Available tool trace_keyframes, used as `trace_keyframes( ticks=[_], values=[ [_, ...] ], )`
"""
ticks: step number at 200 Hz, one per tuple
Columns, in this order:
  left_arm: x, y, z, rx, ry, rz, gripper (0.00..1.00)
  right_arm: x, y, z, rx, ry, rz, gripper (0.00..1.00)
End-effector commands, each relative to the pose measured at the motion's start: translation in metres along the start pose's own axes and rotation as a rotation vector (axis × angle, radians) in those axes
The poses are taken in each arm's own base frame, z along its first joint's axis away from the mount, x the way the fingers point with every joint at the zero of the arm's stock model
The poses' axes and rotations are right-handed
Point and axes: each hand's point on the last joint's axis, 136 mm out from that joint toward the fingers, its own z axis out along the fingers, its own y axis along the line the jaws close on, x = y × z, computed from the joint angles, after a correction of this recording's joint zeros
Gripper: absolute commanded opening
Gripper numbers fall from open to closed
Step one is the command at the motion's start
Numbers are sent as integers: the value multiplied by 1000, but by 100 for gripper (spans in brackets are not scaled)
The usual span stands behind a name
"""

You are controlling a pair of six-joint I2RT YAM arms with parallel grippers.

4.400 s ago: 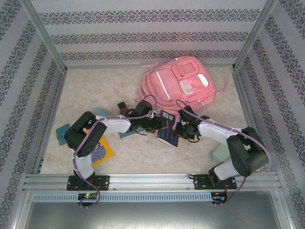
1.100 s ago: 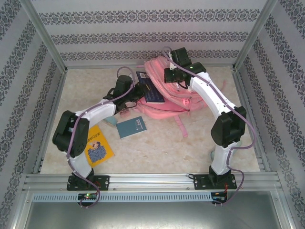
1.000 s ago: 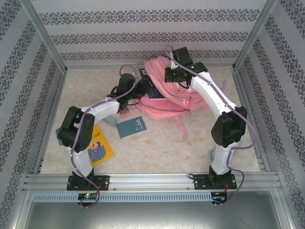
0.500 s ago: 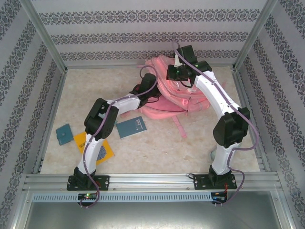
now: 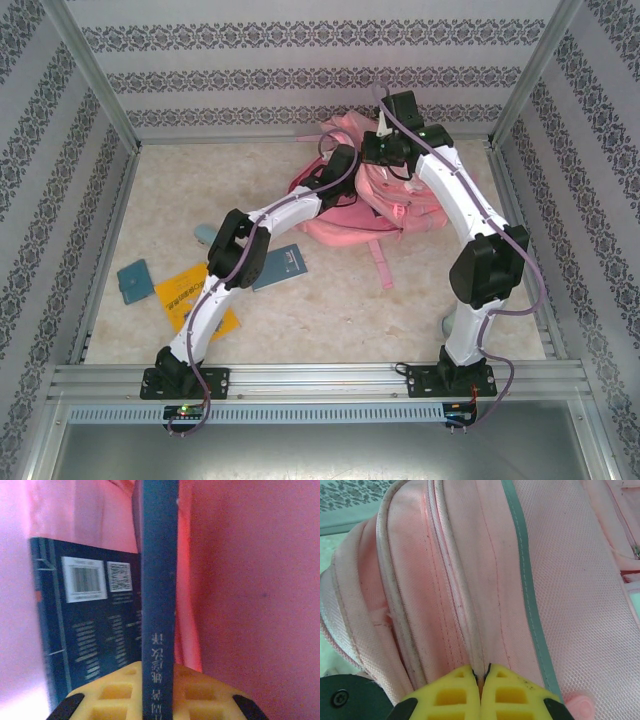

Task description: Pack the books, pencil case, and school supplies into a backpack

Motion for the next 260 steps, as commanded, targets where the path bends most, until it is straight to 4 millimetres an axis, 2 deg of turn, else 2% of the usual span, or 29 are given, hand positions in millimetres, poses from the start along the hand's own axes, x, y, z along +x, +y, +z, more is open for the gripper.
trace_keyframes(
  ticks=[1, 15, 39, 87, 126, 160, 176, 198, 231, 260],
  values=[
    [38, 34, 3, -172, 61, 87, 23, -23, 52, -38, -172, -105, -31, 0],
    [37, 38, -4, -210, 64, 117, 38, -21, 49, -37, -165, -102, -29, 0],
    [32, 38, -16, -247, 64, 169, 57, -18, 42, -33, -152, -94, -16, 0],
    [27, 42, -32, -315, 73, 249, 75, -14, 38, -25, -144, -82, -10, 0],
    [27, 40, -44, -332, 95, 292, 74, -7, 31, -18, -130, -64, -6, 0],
    [17, 27, -73, -322, 85, 359, 74, 1, 18, -10, -97, -46, -3, 0],
    [14, 25, -78, -309, 77, 367, 72, 4, 16, -8, -104, -39, 10, 0],
    [18, 31, -68, -289, 100, 335, 65, 4, 21, -11, -125, -40, 10, 0],
    [17, 42, -41, -261, 104, 259, 52, 3, 29, -17, -153, -38, 1, 0],
    [7, 59, -22, -282, 90, 212, 55, 3, 35, -22, -167, -42, -7, 0]
  ],
)
